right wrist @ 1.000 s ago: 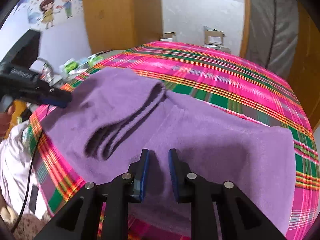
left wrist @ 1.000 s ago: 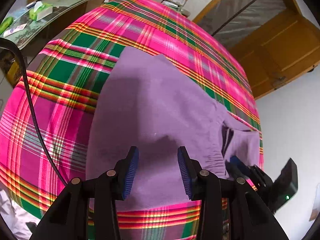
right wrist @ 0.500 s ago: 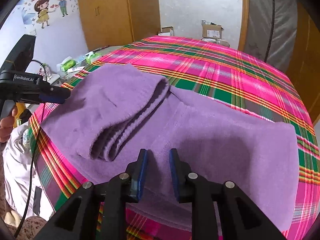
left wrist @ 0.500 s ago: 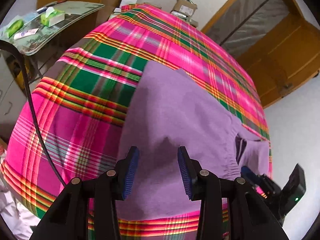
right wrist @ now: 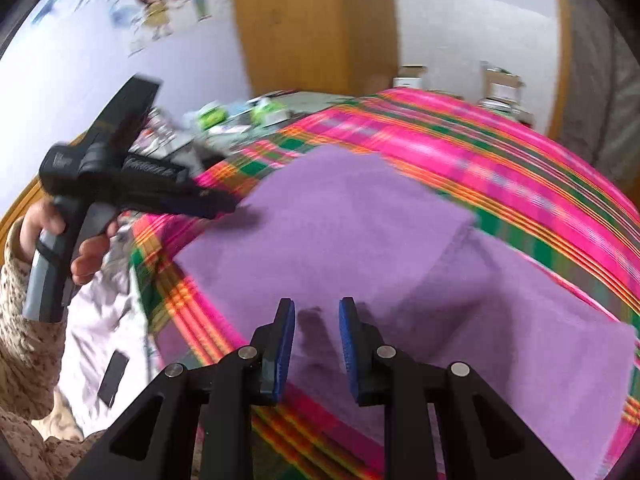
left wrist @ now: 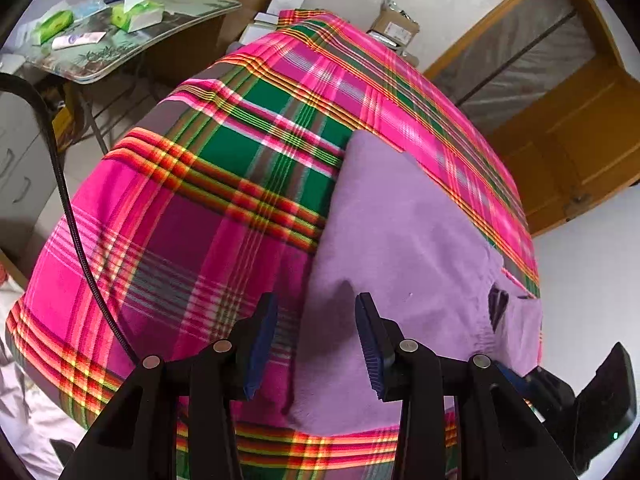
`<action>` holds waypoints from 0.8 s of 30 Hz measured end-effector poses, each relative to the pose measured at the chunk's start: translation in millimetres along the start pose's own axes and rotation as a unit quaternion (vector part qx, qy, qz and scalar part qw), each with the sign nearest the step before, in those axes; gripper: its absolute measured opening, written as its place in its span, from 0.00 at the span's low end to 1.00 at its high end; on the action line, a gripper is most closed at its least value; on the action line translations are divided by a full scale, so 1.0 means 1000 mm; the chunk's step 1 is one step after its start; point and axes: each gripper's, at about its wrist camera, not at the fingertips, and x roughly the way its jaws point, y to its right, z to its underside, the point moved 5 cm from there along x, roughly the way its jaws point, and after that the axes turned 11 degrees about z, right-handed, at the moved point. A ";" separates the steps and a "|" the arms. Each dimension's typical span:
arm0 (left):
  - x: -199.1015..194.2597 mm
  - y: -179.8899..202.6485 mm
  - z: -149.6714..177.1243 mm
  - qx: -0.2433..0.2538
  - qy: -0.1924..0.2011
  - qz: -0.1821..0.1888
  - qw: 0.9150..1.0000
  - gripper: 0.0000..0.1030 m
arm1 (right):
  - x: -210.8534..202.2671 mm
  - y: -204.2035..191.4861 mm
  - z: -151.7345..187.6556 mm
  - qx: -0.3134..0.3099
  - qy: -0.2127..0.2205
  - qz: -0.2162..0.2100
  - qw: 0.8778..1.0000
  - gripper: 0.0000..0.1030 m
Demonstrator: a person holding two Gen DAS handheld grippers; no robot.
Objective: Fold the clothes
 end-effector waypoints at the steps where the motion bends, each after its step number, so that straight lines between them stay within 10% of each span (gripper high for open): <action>1: 0.000 -0.001 0.002 -0.001 -0.002 0.000 1.000 0.41 | 0.003 -0.009 -0.001 -0.010 0.001 -0.005 1.000 0.23; 24: 0.006 -0.007 -0.001 0.013 -0.031 0.028 0.999 0.43 | 0.053 -0.125 -0.013 -0.148 0.032 0.040 0.988 0.44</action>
